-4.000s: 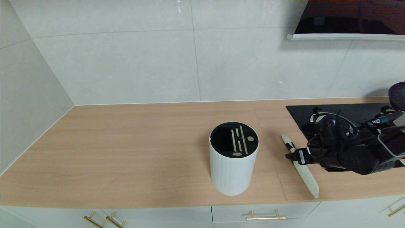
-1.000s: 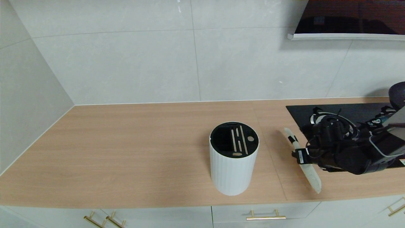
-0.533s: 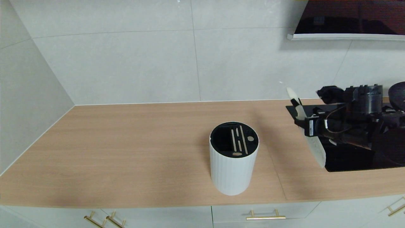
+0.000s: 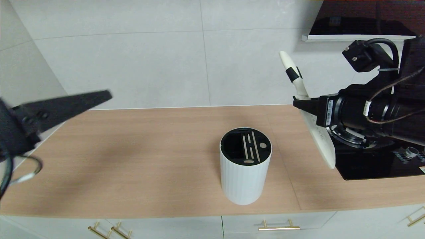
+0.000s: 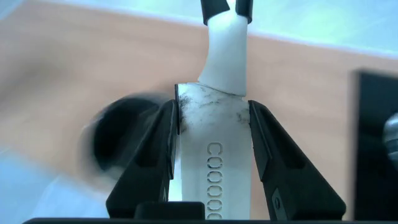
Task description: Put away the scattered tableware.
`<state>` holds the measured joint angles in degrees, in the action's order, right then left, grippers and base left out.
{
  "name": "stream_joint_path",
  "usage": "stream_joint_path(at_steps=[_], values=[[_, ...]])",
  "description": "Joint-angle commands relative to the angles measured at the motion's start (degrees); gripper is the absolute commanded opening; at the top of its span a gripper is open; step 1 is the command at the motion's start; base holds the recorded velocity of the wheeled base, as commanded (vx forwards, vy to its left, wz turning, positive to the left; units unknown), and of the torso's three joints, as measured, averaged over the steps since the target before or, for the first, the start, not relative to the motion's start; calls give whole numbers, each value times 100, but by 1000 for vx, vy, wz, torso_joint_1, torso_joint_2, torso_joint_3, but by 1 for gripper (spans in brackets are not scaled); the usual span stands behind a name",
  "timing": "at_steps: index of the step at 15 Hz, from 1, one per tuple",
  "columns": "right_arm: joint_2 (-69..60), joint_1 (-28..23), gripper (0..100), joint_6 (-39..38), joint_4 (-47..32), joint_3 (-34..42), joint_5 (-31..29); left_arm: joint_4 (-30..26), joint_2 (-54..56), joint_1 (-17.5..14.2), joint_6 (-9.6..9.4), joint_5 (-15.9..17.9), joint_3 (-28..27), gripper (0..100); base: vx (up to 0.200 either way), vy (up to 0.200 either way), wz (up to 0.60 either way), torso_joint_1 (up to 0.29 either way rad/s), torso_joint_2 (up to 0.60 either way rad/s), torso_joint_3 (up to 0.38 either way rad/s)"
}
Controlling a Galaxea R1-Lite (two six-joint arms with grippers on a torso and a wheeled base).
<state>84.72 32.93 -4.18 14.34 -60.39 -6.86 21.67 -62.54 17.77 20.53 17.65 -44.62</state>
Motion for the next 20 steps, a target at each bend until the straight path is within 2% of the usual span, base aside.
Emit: stream_joint_path(at_steps=[1, 2, 4, 6, 9, 14, 16, 18, 20], values=[[-448, 627, 0, -206, -247, -60, -78, 1375, -1841, 974, 760, -420, -240, 100, 0, 0, 0, 0, 0, 0], [-360, 1032, 0, -320, -256, -69, -404, 1691, -2307, 1404, 786, -667, -328, 100, 0, 0, 0, 0, 0, 0], [-158, 1436, 0, -478, -230, -96, -834, 1726, -2685, 1914, 795, -1080, -522, 100, 0, 0, 0, 0, 0, 0], [44, 1858, 0, -522, -238, -52, -975, 1726, -2904, 2107, 821, -1194, -856, 100, 0, 0, 0, 0, 0, 0], [413, 2007, 0, -610, -212, -52, -1335, 1735, -2975, 2450, 1199, -1203, -856, 100, 0, 0, 0, 0, 0, 0], [457, 2244, 0, -628, -177, -16, -1511, 1919, -3186, 2520, 1331, -1211, -900, 100, 0, 0, 0, 0, 0, 0], [457, 2271, 0, -628, -177, -16, -1564, 2069, -3274, 2626, 1463, -1247, -900, 100, 0, 0, 0, 0, 0, 0], [457, 2367, 0, -637, -177, 1, -1564, 2095, -3344, 2687, 1472, -1255, -900, 100, 0, 0, 0, 0, 0, 0], [457, 2508, 0, -637, -177, 45, -1564, 2245, -3511, 2696, 1472, -1466, -970, 100, 0, 0, 0, 0, 0, 0]])
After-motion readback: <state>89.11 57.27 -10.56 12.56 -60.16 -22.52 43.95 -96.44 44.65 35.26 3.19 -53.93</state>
